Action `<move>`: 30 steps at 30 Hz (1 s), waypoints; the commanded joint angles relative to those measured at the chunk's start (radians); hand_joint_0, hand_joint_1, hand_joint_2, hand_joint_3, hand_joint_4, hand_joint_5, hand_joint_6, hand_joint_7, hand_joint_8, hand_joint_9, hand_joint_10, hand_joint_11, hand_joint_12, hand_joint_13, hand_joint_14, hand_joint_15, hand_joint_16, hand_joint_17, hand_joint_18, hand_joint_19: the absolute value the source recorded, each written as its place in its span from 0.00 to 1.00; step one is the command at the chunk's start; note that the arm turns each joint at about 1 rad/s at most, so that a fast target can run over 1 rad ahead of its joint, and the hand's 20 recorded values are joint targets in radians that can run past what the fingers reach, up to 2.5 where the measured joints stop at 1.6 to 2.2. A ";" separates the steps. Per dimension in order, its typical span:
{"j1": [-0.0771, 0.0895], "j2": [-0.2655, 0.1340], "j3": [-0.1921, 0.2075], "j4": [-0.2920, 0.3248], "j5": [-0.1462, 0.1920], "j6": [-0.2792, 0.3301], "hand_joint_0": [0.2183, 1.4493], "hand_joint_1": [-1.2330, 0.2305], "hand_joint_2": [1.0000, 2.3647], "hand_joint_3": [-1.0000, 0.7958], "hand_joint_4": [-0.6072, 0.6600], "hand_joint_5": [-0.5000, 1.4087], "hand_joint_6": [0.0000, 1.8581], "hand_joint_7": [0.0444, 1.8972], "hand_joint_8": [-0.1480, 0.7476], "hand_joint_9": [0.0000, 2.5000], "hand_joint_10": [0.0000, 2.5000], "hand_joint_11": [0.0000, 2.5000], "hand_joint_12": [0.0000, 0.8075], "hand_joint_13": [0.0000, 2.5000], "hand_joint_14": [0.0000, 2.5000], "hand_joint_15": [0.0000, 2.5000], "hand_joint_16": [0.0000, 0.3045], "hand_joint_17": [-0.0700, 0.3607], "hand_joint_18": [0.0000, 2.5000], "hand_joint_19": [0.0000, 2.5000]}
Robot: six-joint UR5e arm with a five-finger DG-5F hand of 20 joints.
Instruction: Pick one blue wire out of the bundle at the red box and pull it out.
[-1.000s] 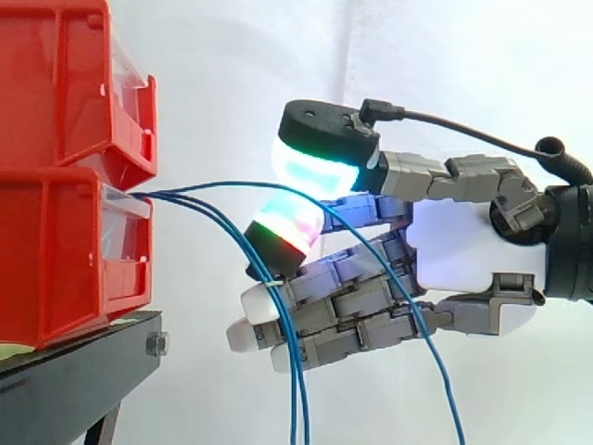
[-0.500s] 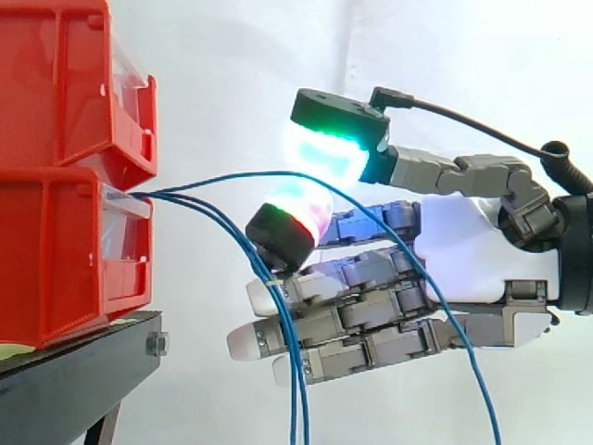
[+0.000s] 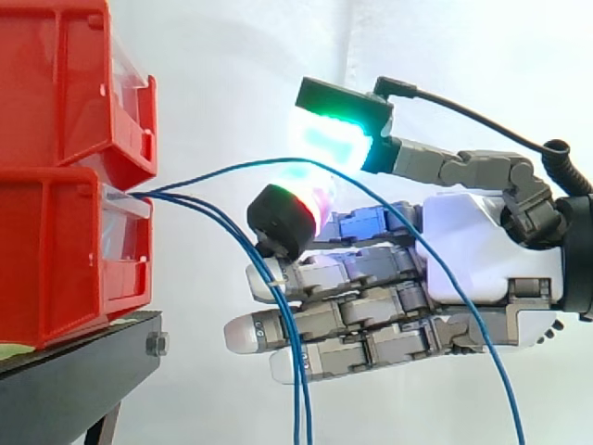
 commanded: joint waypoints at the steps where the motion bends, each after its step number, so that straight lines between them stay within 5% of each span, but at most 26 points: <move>1: 0.001 0.000 0.000 0.000 0.002 0.006 0.28 0.39 0.02 0.49 0.61 0.20 0.42 0.58 0.45 0.41 0.01 0.22 0.44 0.20 0.00 0.10 0.17 0.44 0.14 0.17; 30: 0.003 0.000 0.000 -0.003 0.000 0.006 0.22 0.47 0.00 0.32 0.64 0.22 0.31 0.69 0.47 0.40 0.01 0.21 0.47 0.19 0.00 0.10 0.19 0.47 0.13 0.17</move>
